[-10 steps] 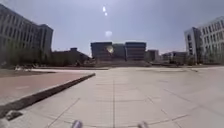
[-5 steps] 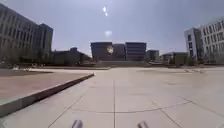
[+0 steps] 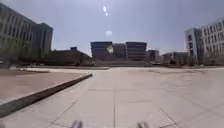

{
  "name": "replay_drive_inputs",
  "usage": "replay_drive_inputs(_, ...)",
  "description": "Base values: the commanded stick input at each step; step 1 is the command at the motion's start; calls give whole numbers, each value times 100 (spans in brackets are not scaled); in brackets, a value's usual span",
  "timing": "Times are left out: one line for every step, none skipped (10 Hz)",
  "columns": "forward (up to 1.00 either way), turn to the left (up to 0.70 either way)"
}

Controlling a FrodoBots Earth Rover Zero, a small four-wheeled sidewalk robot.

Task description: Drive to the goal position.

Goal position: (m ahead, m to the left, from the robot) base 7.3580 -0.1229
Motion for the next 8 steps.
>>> replay_drive_inputs(85, 0)
replay_drive_inputs(85, 0)
replay_drive_inputs(85, 0)
replay_drive_inputs(85, 0)
replay_drive_inputs(85, 0)
replay_drive_inputs(85, 0)
replay_drive_inputs(85, 0)
replay_drive_inputs(85, 0)
